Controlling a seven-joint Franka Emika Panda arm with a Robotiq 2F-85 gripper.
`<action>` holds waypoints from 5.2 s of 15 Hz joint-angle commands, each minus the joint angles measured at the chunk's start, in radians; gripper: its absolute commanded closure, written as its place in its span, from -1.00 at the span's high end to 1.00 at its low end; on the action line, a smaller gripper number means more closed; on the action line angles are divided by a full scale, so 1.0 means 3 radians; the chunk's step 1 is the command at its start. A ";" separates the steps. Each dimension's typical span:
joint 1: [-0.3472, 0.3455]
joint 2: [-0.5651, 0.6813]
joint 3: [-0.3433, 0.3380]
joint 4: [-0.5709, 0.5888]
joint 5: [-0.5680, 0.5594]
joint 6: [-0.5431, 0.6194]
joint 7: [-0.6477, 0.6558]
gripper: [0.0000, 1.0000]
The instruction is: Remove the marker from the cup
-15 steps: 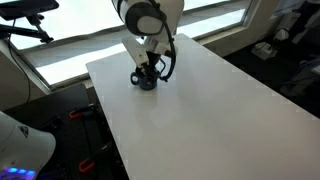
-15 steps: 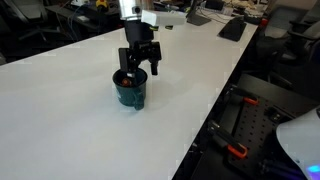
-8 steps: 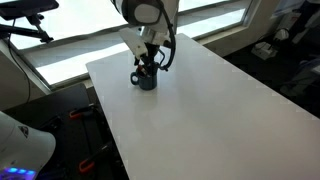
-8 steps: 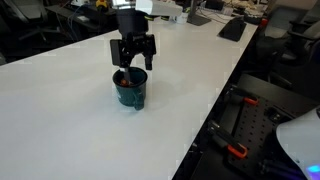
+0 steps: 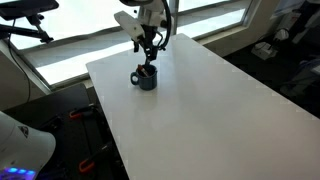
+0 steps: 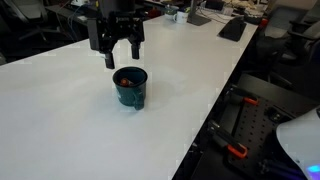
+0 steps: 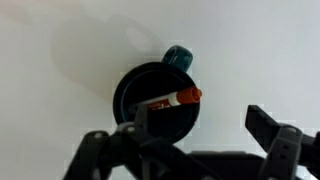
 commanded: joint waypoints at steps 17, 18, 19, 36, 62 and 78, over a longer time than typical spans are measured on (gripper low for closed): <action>0.0014 0.0424 -0.0114 0.0033 0.0099 0.0814 0.0862 1.00; 0.0035 0.0387 -0.0129 0.0038 0.0051 0.0748 0.0908 1.00; 0.0059 0.0358 -0.0145 0.0039 0.0003 0.0717 0.0958 1.00; -0.0015 -0.0083 0.0039 -0.0369 0.0213 0.0295 0.0043 1.00; -0.0093 -0.0232 0.0209 -0.0488 0.0160 0.0235 -0.0743 1.00; -0.0197 0.0229 0.0216 -0.0045 -0.0105 0.0228 -0.1682 1.00</action>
